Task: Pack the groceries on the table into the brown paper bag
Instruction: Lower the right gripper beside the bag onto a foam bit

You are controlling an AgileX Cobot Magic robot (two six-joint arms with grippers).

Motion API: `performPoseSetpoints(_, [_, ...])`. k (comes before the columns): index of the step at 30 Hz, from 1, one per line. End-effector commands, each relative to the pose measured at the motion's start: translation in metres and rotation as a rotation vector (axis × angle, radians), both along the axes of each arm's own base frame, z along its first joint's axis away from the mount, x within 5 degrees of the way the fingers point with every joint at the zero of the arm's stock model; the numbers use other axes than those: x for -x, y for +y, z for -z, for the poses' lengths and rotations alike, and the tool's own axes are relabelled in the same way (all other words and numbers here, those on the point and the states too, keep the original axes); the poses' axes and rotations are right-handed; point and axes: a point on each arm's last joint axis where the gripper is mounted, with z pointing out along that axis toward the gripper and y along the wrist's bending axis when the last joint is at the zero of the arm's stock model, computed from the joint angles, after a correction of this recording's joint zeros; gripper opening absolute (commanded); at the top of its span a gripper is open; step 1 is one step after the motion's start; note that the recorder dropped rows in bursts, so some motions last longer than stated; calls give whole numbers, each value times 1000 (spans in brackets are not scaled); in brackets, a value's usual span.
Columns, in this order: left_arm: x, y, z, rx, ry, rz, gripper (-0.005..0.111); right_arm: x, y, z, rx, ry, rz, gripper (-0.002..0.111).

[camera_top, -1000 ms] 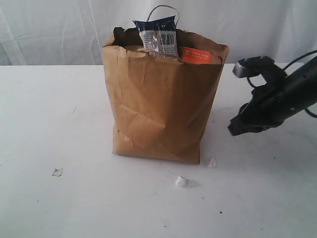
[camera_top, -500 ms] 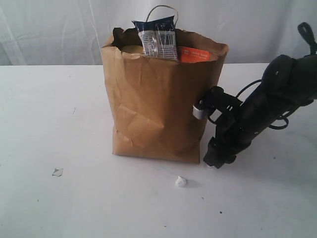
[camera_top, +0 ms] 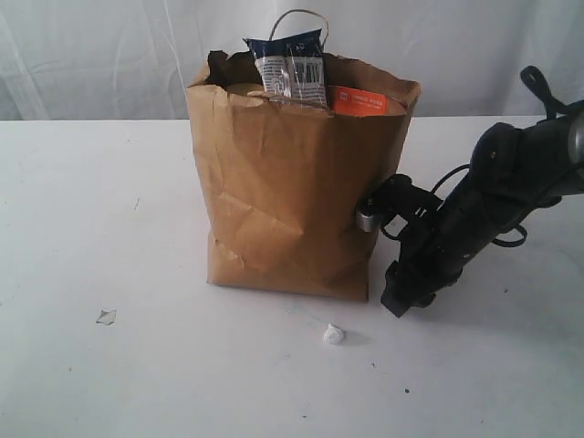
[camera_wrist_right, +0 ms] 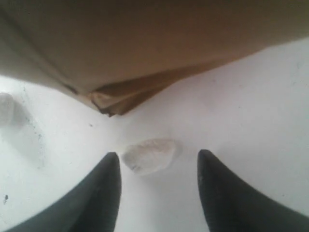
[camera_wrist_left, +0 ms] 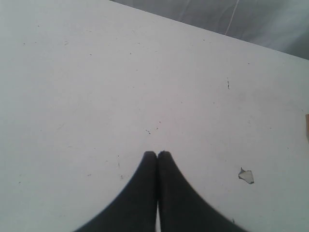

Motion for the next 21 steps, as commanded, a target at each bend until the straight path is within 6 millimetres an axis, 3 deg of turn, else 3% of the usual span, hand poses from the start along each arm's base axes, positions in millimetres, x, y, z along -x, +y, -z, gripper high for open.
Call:
performPoseSetpoints(1, [0, 0, 1, -2, -1, -4, 0, 1, 3, 0, -7, 2, -4, 34])
performPoseSetpoints(7, [0, 0, 1, -2, -1, -4, 0, 4, 3, 0, -8, 30, -14, 12])
performPoseSetpoints(12, [0, 0, 1, -2, -1, -4, 0, 11, 4, -5, -16, 91, -29, 5])
performPoseSetpoints(21, [0, 0, 1, -2, -1, -4, 0, 34, 3, -40, -44, 187, -97, 2])
